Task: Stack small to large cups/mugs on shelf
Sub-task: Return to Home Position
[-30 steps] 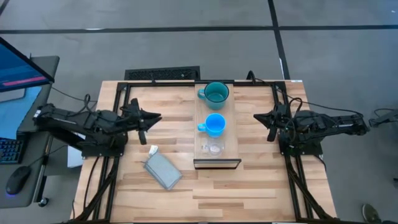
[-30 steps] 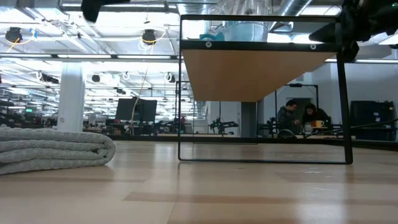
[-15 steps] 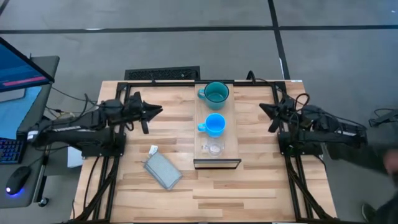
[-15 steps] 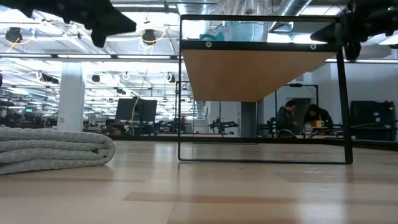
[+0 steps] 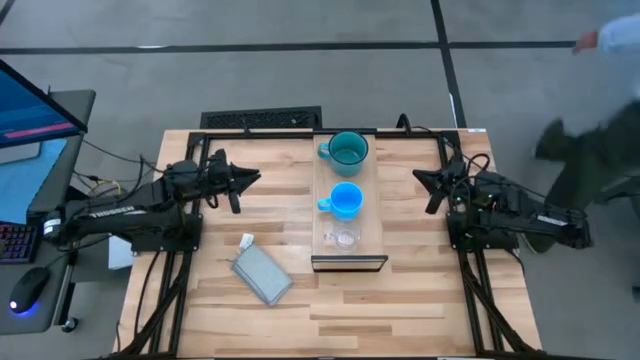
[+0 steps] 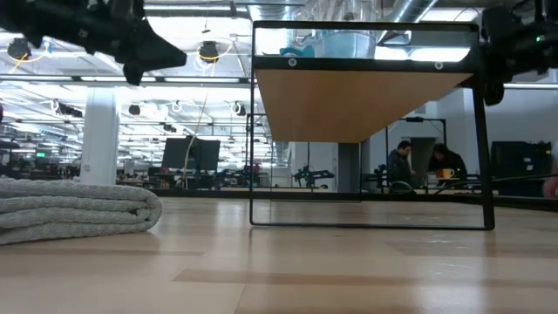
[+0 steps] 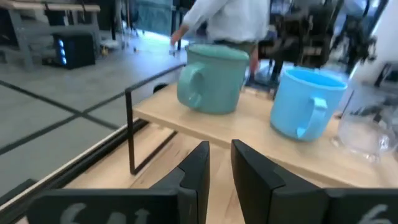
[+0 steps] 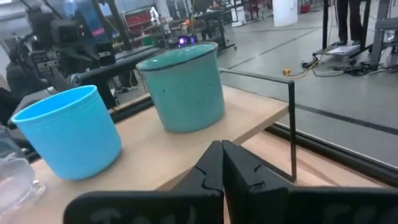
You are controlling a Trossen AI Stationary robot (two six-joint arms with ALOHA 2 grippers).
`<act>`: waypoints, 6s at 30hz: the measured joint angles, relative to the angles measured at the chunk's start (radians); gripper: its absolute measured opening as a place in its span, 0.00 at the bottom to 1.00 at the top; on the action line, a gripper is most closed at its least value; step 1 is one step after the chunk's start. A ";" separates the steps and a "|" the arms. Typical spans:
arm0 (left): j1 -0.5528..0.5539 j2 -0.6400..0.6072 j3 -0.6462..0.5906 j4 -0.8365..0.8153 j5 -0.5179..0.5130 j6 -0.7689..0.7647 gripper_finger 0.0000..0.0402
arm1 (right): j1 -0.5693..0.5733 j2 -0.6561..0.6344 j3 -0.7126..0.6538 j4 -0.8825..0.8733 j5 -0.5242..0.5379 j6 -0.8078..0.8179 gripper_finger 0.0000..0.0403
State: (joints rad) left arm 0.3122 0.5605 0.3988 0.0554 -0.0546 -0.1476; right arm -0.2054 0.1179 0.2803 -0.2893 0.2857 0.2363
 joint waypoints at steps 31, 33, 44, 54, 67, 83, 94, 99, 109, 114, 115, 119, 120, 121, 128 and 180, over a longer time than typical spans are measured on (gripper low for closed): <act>0.000 -0.345 -0.243 -0.022 -0.109 0.058 0.14 | -0.061 -0.014 -0.043 0.064 0.000 -0.124 0.05; 0.000 -0.360 -0.243 -0.044 -0.116 0.058 0.14 | -0.070 -0.036 -0.056 0.081 0.000 -0.125 0.05; 0.002 -0.454 -0.245 -0.147 -0.152 0.072 0.14 | -0.122 -0.115 -0.216 0.211 -0.033 -0.108 0.05; 0.002 -0.558 -0.342 -0.131 -0.160 0.057 0.14 | -0.204 -0.116 -0.272 0.326 -0.141 -0.113 0.05; 0.004 -0.556 -0.343 -0.139 -0.153 0.169 0.14 | -0.288 -0.115 -0.272 0.313 -0.206 -0.111 0.05; 0.004 -0.556 -0.343 -0.142 -0.152 0.147 0.14 | -0.303 -0.115 -0.272 0.312 -0.205 -0.113 0.05; 0.004 -0.556 -0.343 -0.143 -0.152 0.147 0.14 | -0.303 -0.115 -0.273 0.312 -0.204 -0.113 0.05; 0.004 -0.556 -0.343 -0.143 -0.152 0.147 0.14 | -0.303 -0.115 -0.273 0.312 -0.204 -0.113 0.05; 0.004 -0.556 -0.343 -0.143 -0.152 0.147 0.14 | -0.303 -0.115 -0.273 0.312 -0.204 -0.113 0.05; 0.004 -0.556 -0.344 -0.143 -0.152 0.147 0.14 | -0.303 -0.115 -0.273 0.312 -0.204 -0.113 0.05; 0.004 -0.556 -0.344 -0.143 -0.152 0.147 0.14 | -0.303 -0.115 -0.273 0.312 -0.204 -0.113 0.05; 0.004 -0.556 -0.344 -0.143 -0.152 0.147 0.14 | -0.303 -0.115 -0.273 0.312 -0.203 -0.113 0.05; 0.004 -0.556 -0.344 -0.143 -0.152 0.147 0.14 | -0.303 -0.115 -0.273 0.312 -0.204 -0.113 0.05; 0.004 -0.556 -0.344 -0.143 -0.152 0.147 0.14 | -0.303 -0.115 -0.273 0.312 -0.204 -0.113 0.05; 0.004 -0.556 -0.344 -0.143 -0.152 0.147 0.14 | -0.303 -0.115 -0.273 0.312 -0.204 -0.113 0.05; 0.004 -0.556 -0.344 -0.143 -0.151 0.147 0.14 | -0.303 -0.115 -0.273 0.311 -0.204 -0.113 0.05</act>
State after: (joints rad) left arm 0.3158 0.0048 0.0547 -0.0879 -0.2058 -0.0002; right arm -0.5087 0.0025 0.0074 0.0219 0.0820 0.1236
